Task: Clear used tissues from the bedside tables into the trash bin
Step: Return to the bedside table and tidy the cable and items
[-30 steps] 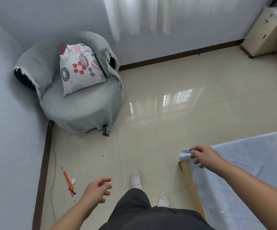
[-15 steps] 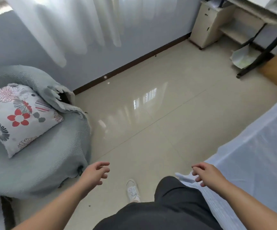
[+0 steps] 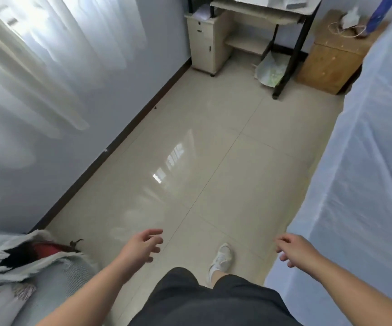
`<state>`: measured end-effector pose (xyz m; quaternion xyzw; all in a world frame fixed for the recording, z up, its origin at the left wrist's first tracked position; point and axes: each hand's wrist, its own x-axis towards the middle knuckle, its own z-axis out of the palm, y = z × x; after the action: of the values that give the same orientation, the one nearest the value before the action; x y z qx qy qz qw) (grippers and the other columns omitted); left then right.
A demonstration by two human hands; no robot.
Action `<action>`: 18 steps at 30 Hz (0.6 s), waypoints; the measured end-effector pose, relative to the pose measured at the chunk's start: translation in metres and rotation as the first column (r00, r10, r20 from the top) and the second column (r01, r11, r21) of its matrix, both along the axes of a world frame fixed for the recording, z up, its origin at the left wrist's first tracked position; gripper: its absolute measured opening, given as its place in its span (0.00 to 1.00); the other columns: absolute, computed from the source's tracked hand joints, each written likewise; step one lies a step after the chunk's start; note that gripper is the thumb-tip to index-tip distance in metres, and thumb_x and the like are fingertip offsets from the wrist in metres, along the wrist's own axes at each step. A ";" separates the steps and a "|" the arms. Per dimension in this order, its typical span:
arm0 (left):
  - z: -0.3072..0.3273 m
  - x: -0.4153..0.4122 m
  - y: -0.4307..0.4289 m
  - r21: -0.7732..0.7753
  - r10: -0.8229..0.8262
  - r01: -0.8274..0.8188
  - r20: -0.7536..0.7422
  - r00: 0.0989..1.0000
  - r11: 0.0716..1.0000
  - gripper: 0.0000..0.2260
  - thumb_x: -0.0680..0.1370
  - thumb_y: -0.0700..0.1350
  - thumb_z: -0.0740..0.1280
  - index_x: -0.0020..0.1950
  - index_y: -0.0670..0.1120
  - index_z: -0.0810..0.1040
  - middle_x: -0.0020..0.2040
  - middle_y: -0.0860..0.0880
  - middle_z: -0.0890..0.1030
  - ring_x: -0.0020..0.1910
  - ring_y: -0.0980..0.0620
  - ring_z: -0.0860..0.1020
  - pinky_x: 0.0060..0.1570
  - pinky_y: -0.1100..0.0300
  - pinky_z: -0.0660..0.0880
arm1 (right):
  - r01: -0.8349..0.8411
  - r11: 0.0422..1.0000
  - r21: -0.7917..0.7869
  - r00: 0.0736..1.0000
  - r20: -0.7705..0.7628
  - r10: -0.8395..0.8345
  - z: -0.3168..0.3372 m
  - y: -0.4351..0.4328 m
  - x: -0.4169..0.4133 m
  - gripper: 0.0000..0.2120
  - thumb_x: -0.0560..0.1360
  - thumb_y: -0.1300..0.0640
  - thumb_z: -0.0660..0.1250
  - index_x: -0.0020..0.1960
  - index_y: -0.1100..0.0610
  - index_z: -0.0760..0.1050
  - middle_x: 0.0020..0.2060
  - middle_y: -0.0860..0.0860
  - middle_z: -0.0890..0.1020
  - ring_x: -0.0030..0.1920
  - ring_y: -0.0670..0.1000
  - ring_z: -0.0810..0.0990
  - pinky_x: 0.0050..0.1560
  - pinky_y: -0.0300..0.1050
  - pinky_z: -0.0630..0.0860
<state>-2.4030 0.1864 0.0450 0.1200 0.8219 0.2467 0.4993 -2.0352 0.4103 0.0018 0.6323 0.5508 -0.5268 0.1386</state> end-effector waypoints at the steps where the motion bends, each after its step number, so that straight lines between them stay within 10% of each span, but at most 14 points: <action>1: -0.001 -0.003 0.016 -0.019 -0.025 0.025 0.013 1.000 0.999 0.09 0.83 0.44 0.67 0.59 0.55 0.83 0.55 0.50 0.86 0.50 0.48 0.84 0.44 0.56 0.79 | 0.019 1.000 0.019 0.999 -0.030 -0.019 0.009 0.024 -0.009 0.08 0.82 0.57 0.62 0.52 0.55 0.81 0.48 0.55 0.84 0.40 0.53 0.82 0.38 0.45 0.77; 10: -0.020 -0.060 0.197 -0.111 -0.218 0.221 0.043 0.975 0.969 0.09 0.81 0.41 0.68 0.59 0.51 0.84 0.53 0.46 0.86 0.45 0.47 0.83 0.40 0.56 0.76 | 0.496 0.867 0.050 0.822 -0.349 -0.450 0.066 0.215 -0.062 0.09 0.82 0.54 0.67 0.55 0.59 0.81 0.47 0.57 0.86 0.39 0.54 0.83 0.38 0.47 0.81; 18: -0.033 -0.074 0.445 -0.014 -0.435 0.438 0.092 0.896 0.899 0.10 0.81 0.41 0.67 0.58 0.52 0.84 0.51 0.47 0.87 0.46 0.48 0.83 0.42 0.55 0.77 | 0.545 0.829 0.126 0.835 -0.166 -0.524 0.049 0.307 -0.048 0.08 0.81 0.53 0.65 0.53 0.53 0.82 0.47 0.52 0.87 0.41 0.51 0.85 0.37 0.43 0.81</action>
<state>-2.4773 0.6310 0.0118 0.2818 0.7558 0.1195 0.5788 -2.0828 0.7175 0.0511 0.7367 0.4015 -0.5343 -0.1030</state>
